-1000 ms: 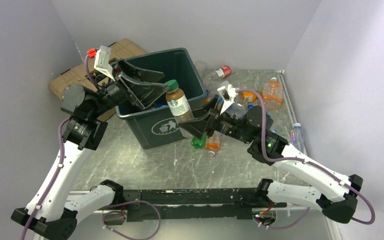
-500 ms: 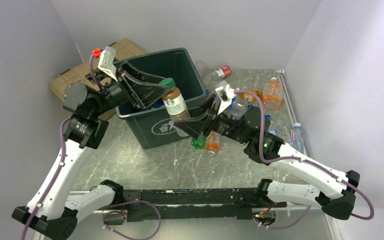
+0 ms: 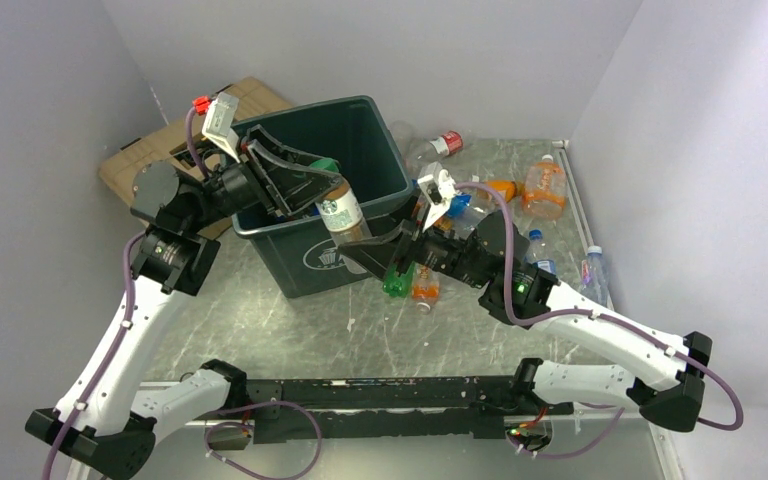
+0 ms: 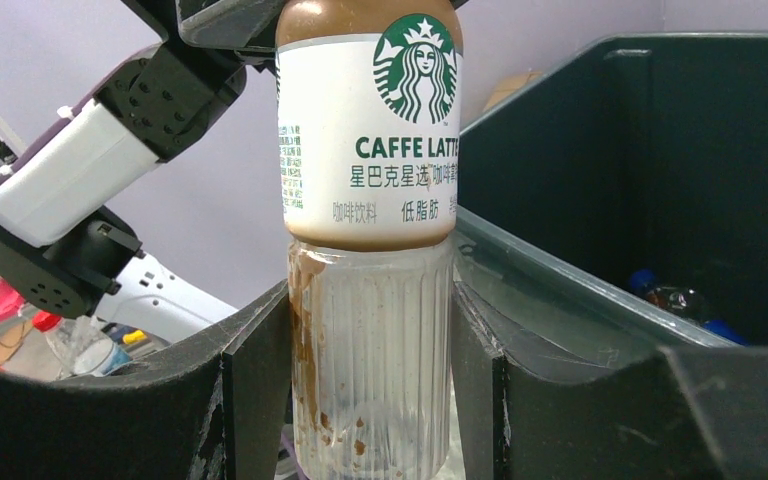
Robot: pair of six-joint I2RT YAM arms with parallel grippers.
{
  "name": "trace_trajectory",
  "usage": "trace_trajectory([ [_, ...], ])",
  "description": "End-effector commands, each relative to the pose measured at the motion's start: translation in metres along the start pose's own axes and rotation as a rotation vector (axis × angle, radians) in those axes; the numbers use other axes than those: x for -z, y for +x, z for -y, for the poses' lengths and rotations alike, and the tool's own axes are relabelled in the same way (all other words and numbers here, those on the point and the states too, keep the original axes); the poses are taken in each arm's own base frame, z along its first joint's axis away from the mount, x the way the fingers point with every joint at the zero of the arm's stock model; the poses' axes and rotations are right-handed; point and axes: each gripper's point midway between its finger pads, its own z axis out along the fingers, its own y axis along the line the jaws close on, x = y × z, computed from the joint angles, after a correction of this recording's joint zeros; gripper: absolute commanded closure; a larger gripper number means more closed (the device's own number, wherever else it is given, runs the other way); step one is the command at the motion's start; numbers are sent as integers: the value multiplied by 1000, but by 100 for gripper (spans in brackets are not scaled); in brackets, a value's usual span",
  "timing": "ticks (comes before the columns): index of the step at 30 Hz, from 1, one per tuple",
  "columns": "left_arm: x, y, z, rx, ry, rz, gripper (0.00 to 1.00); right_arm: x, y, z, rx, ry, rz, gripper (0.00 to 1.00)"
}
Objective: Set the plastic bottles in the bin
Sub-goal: Pick up the plastic bottle at the center of the board.
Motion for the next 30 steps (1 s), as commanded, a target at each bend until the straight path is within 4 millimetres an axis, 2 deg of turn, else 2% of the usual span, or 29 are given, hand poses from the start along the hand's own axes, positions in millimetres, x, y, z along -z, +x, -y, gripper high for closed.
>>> trace_trajectory([
  [1,1,0,6,-31,30,7,94,1,-34,-16,35,-44,98,59],
  [2,0,1,4,-23,28,5,100,1,-34,-15,35,-41,99,58],
  [5,0,2,4,-11,27,1,100,1,-32,-15,29,-41,94,54],
  [7,2,1,3,-22,3,9,100,0,-32,-16,19,-41,81,40],
  [11,8,-9,1,-70,-64,44,100,1,-34,-16,-6,-23,65,4],
  [12,10,-14,4,-85,-73,62,100,2,-37,-17,-9,-19,66,1],
  [16,17,-31,14,-135,-96,136,100,9,-48,-18,-11,11,54,0],
  [19,21,-47,20,-181,-129,177,100,23,-59,-15,-2,60,53,0],
  [25,30,-83,19,-307,-271,233,100,79,-78,-1,51,228,32,0],
  [30,36,-111,7,-440,-398,274,100,138,-62,39,45,463,71,0],
])
